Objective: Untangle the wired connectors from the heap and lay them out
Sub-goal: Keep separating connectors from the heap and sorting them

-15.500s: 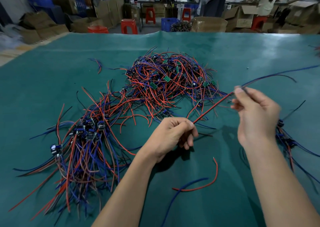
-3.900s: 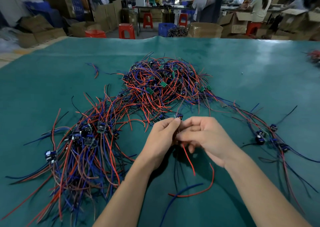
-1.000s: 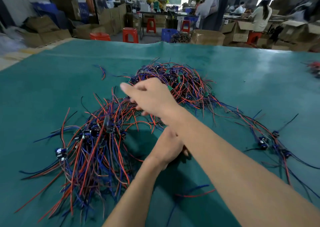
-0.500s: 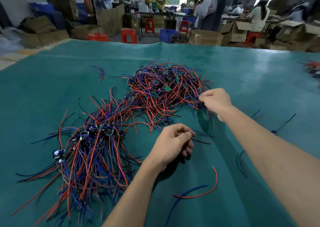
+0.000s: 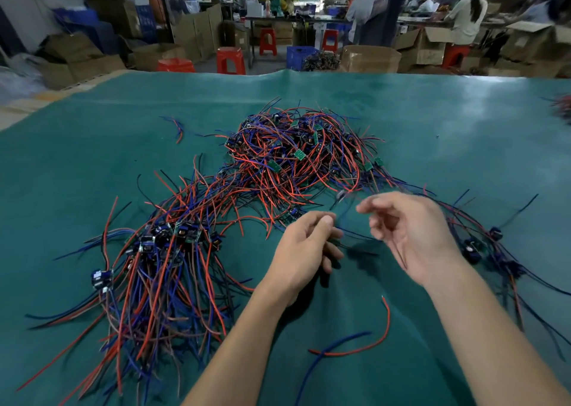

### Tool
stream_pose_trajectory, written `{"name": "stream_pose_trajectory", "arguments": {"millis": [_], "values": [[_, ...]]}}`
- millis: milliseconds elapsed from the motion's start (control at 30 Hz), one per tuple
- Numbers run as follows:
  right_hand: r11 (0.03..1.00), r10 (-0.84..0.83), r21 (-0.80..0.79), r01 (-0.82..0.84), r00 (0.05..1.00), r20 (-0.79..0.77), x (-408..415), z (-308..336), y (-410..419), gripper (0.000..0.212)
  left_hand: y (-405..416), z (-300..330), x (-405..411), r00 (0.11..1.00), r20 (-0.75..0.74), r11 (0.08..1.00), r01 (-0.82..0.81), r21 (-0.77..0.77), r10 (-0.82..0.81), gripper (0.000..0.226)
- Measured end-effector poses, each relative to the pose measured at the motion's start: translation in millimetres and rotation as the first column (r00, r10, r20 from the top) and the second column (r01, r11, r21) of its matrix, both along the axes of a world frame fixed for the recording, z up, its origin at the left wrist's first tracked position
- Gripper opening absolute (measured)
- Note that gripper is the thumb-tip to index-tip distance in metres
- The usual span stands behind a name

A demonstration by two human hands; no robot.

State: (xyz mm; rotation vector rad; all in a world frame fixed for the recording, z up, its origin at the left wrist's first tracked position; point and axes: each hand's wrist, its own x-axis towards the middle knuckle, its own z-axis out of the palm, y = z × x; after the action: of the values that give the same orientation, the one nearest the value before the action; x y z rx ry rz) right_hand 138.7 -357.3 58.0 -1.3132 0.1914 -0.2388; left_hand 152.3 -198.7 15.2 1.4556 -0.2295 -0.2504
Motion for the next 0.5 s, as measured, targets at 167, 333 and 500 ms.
{"name": "stream_pose_trajectory", "arguments": {"millis": [167,333,500], "values": [[0.873,0.148,-0.466,-0.142,0.989,-0.023,-1.9,-15.4,19.4,0.016,1.6,1.8,2.9,0.992,-0.128,0.981,-0.043,-0.191,0.018,0.044],[0.805,0.242,-0.554,-0.210,0.970,-0.015,-3.5,-20.3,23.5,0.019,2.2,5.8,2.5,0.992,-0.111,0.975,-0.076,-0.207,0.053,0.045],[0.813,0.420,-0.423,-0.400,0.906,-0.051,-7.3,-16.0,28.5,0.018,3.0,3.1,-1.1,0.995,-0.045,0.984,-0.094,-0.152,0.088,0.023]]}}
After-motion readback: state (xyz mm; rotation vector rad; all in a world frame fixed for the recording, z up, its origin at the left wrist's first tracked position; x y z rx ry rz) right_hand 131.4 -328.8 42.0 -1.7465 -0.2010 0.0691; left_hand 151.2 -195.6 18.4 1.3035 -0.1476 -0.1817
